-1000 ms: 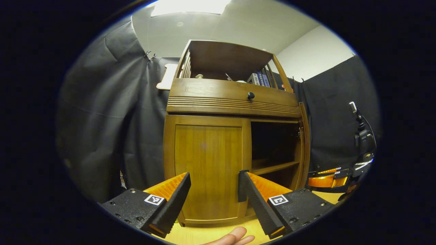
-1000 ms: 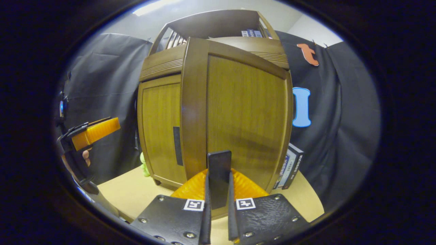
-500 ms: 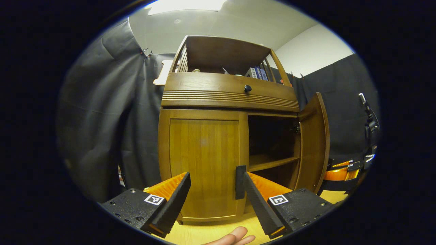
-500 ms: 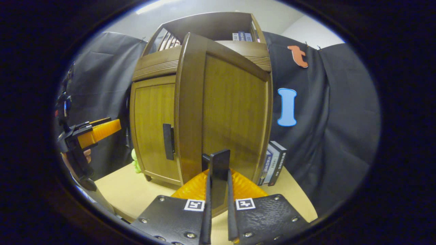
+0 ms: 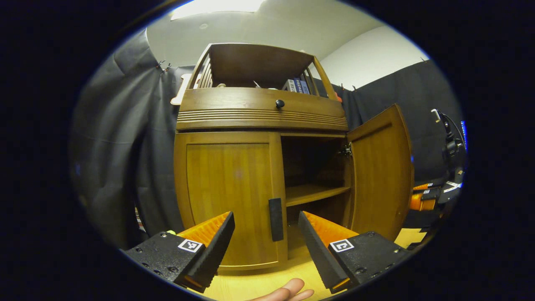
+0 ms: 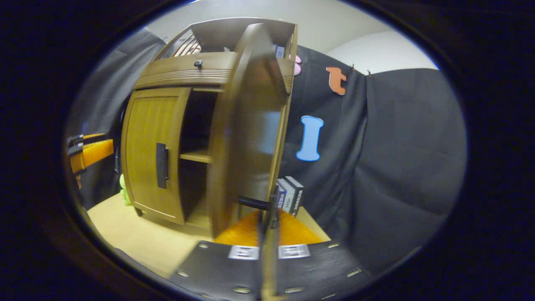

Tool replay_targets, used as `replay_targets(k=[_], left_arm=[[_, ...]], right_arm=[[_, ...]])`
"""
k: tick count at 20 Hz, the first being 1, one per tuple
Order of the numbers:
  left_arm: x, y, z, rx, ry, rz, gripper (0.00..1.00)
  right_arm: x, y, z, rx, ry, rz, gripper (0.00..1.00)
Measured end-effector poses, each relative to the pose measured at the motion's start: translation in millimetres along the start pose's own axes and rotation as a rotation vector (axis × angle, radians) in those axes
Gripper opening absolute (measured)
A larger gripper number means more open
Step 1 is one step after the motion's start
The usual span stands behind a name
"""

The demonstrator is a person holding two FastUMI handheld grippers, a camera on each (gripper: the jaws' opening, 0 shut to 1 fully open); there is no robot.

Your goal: Open the right door of the double-door shoe cabinet with the right hand, and open the left door with the left hand.

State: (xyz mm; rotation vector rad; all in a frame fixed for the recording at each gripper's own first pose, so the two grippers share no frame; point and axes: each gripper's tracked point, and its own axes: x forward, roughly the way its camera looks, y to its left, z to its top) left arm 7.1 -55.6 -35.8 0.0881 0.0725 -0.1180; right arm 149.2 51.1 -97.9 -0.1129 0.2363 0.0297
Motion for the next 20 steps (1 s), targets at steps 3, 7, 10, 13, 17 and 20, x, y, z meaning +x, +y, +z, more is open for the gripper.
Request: replay_targets(k=[3,7,10,13,17,20], left_arm=[[4.3,-3.9,-6.1,0.002,0.015,-0.002,0.98],[10.6,-3.9,-14.1,0.002,0.035,0.008,0.95],[16.9,-2.8,-20.8,0.003,0.055,0.022,0.95],[23.5,-5.1,-27.7,0.009,0.071,0.031,0.92],[34.5,-5.1,-41.1,0.008,0.105,0.051,0.95],[40.2,-2.3,-47.3,0.013,0.118,0.079,0.95]], right_arm=[[21.0,-31.2,-16.5,0.129,0.020,0.054,0.02],[30.2,-59.1,-18.6,0.164,0.022,0.155,0.01],[40.6,-77.5,-20.6,0.173,0.009,0.215,0.01],[43.1,-81.0,-20.4,0.162,-0.018,0.246,0.01],[39.6,-78.0,-21.4,0.159,-0.027,0.247,0.01],[37.2,-74.5,-23.4,0.162,-0.025,0.245,0.01]])
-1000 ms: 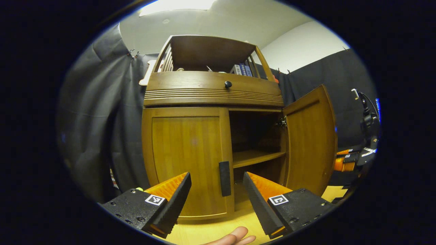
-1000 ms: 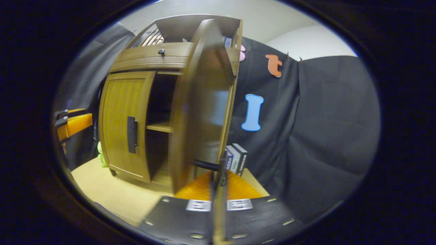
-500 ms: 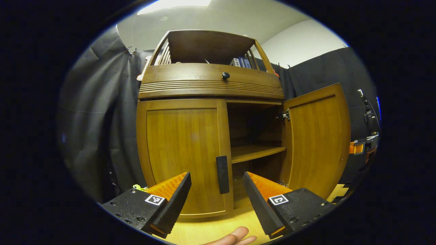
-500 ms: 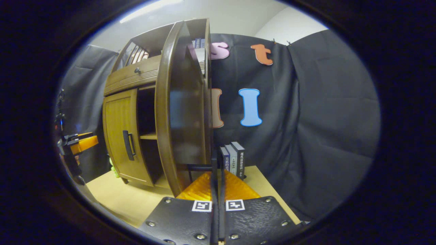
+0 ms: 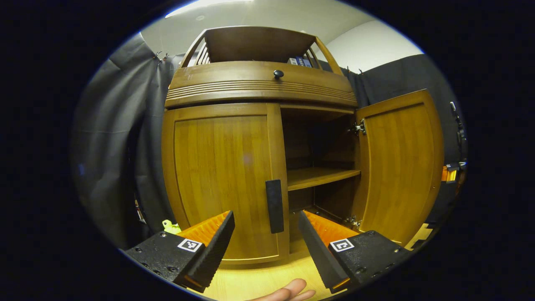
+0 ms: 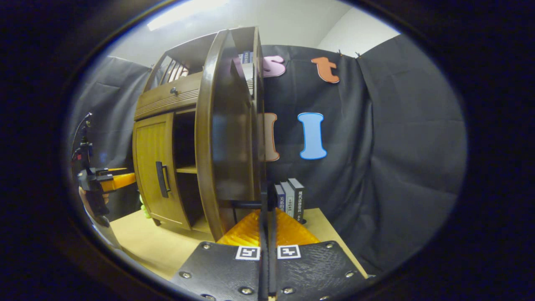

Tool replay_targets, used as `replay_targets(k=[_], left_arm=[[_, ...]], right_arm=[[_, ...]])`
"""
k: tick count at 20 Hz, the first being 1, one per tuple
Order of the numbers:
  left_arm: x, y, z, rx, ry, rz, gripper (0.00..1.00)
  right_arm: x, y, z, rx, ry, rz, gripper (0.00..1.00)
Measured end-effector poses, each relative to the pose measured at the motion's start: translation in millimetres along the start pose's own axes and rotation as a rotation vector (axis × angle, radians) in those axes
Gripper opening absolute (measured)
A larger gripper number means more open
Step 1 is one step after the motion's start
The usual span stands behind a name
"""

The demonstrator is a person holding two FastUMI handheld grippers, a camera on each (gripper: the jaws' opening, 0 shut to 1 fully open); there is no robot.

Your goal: Open the right door of the double-door shoe cabinet with the right hand, and open the left door with the left hand.

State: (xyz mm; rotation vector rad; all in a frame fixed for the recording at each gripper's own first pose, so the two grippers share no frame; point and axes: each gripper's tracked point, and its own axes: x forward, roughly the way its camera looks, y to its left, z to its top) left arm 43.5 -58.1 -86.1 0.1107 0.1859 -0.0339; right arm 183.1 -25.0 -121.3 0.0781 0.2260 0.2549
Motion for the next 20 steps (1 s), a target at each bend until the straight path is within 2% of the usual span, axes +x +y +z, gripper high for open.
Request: replay_targets(k=[3,8,9,10,11,12,13,14,15,16,17,18,20], left_arm=[[11.1,-0.4,-5.9,0.000,-0.007,0.023,0.92],[53.3,-15.7,-14.4,-0.058,-0.021,-0.018,0.95],[66.0,-18.5,-14.7,-0.065,-0.034,-0.023,0.93],[76.5,-18.5,-16.6,-0.072,-0.041,-0.022,0.95],[85.6,-19.0,-16.8,-0.075,-0.049,-0.025,0.93],[95.2,-20.4,-18.8,-0.077,-0.055,-0.030,0.95],[104.5,-19.7,-21.3,-0.076,-0.056,-0.025,0.92],[113.9,-16.0,-24.6,-0.072,-0.057,-0.010,0.94],[122.6,-13.2,-28.9,-0.069,-0.051,0.007,0.88],[129.8,-11.2,-28.4,-0.067,-0.064,0.013,0.85],[130.1,-7.2,-26.0,-0.072,-0.072,0.037,0.75],[128.1,-12.4,-15.6,-0.086,-0.112,0.014,0.59],[130.7,-12.8,-24.9,-0.063,-0.072,0.007,0.29]], right_arm=[[-4.8,-0.2,2.4,-0.015,-0.014,-0.049,0.01],[-43.0,-13.3,21.3,-0.094,-0.091,-0.198,0.87],[-55.8,-15.0,28.0,-0.107,-0.115,-0.230,0.92],[-70.5,-17.7,34.4,-0.116,-0.135,-0.266,1.00],[-84.5,-13.9,41.1,-0.108,-0.157,-0.274,0.96],[-94.9,0.4,44.6,-0.085,-0.177,-0.248,0.93],[-104.1,17.0,49.0,-0.059,-0.195,-0.218,0.98],[-114.1,29.8,47.9,-0.047,-0.198,-0.202,0.94],[-123.6,38.8,44.9,-0.049,-0.194,-0.202,0.98],[-131.3,44.8,41.9,-0.054,-0.199,-0.214,0.98],[-136.9,53.0,36.7,-0.065,-0.191,-0.224,0.98],[-142.3,66.0,24.2,-0.080,-0.163,-0.224,0.98],[-150.8,88.7,4.9,-0.095,-0.109,-0.215,0.99]])
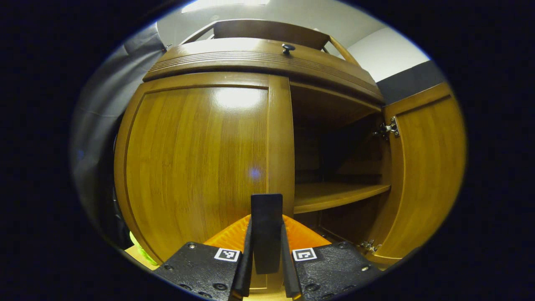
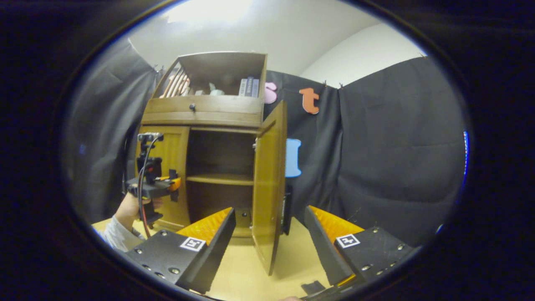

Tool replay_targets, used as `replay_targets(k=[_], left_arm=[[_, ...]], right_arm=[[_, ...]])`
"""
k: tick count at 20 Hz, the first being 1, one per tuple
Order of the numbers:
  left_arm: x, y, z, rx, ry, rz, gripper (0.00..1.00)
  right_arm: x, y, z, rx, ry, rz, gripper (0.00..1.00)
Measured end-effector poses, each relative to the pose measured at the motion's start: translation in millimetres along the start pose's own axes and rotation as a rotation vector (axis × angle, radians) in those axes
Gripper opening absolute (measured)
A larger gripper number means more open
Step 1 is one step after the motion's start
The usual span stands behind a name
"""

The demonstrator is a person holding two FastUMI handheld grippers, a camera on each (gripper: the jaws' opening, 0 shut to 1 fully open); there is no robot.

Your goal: Open the right door of the double-door shoe cabinet with the right hand, and open the left door with the left hand.

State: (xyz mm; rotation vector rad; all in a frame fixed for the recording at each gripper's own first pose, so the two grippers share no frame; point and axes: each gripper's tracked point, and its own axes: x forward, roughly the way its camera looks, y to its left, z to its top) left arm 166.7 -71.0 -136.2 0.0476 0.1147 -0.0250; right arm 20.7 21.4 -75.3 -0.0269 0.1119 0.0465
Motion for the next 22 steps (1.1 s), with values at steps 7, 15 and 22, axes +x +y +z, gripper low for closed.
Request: replay_targets(k=[7,15,22], left_arm=[[-9.2,-0.7,9.1,-0.010,0.012,-0.040,0.27],[-10.1,-1.7,9.0,-0.036,0.050,-0.061,0.27],[-20.0,-3.0,17.6,-0.059,0.076,-0.127,0.27]], right_arm=[[-35.1,13.7,23.1,-0.013,-0.032,0.005,0.99],[-48.2,21.0,29.7,-0.017,-0.051,0.050,0.93],[-46.8,11.0,25.7,0.043,-0.090,0.060,1.00]])
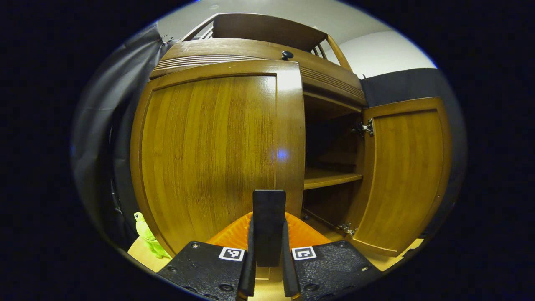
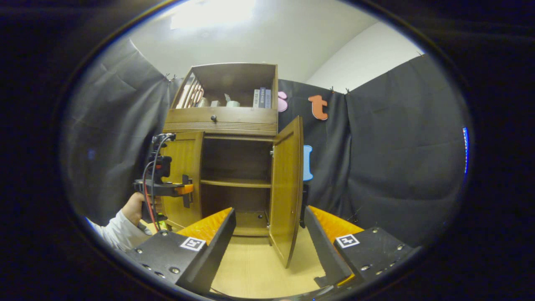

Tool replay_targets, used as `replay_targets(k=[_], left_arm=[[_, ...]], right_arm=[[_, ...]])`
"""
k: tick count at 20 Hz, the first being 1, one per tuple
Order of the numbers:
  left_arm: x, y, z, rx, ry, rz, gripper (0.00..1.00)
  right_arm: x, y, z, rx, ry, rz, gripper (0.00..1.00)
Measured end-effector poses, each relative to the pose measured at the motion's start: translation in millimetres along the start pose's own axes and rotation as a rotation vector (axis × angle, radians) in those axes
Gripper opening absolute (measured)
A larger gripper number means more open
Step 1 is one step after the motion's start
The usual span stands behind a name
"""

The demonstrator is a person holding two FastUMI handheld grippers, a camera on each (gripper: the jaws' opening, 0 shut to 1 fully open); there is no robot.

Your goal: Open the right door of the double-door shoe cabinet with the right hand, and open the left door with the left hand.

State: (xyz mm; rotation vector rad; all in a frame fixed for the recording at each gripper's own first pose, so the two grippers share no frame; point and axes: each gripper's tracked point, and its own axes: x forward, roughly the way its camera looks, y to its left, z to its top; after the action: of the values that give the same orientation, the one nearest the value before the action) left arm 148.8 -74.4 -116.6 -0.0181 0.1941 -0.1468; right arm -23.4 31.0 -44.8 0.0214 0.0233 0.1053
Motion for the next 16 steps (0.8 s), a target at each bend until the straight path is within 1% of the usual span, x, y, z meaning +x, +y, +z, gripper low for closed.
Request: replay_targets(k=[1,3,4,5,6,7,8,9,16], left_arm=[[-1.8,-1.0,3.1,0.007,-0.002,-0.007,0.27],[-9.6,-0.1,2.8,0.028,0.005,-0.004,0.27],[-17.3,1.2,1.5,0.037,0.013,0.000,0.27],[-23.9,2.9,0.8,0.037,0.016,0.003,0.27],[-29.1,4.4,0.9,0.038,0.021,0.004,0.27],[-33.0,4.8,1.1,0.041,0.022,0.004,0.28],[-36.9,5.5,2.0,0.044,0.022,0.006,0.28],[-41.1,6.3,2.0,0.049,0.019,0.010,0.28],[-63.9,16.4,1.4,0.075,0.024,0.047,0.27]], right_arm=[[1.4,-2.6,1.1,-0.005,-0.007,-0.012,1.00],[1.0,-7.9,7.0,0.003,-0.032,-0.037,0.95],[-0.5,-7.1,11.9,0.022,-0.048,-0.036,0.98],[-2.5,-5.6,15.5,0.045,-0.063,-0.025,0.97],[-1.7,-4.2,19.3,0.063,-0.073,-0.014,0.93],[-1.1,-4.2,20.4,0.072,-0.078,-0.010,0.93],[-1.3,-7.6,18.5,0.074,-0.082,-0.017,0.97],[-3.1,-10.4,17.5,0.069,-0.081,-0.025,0.92],[-10.5,1.2,7.6,0.028,-0.058,0.002,0.93]])
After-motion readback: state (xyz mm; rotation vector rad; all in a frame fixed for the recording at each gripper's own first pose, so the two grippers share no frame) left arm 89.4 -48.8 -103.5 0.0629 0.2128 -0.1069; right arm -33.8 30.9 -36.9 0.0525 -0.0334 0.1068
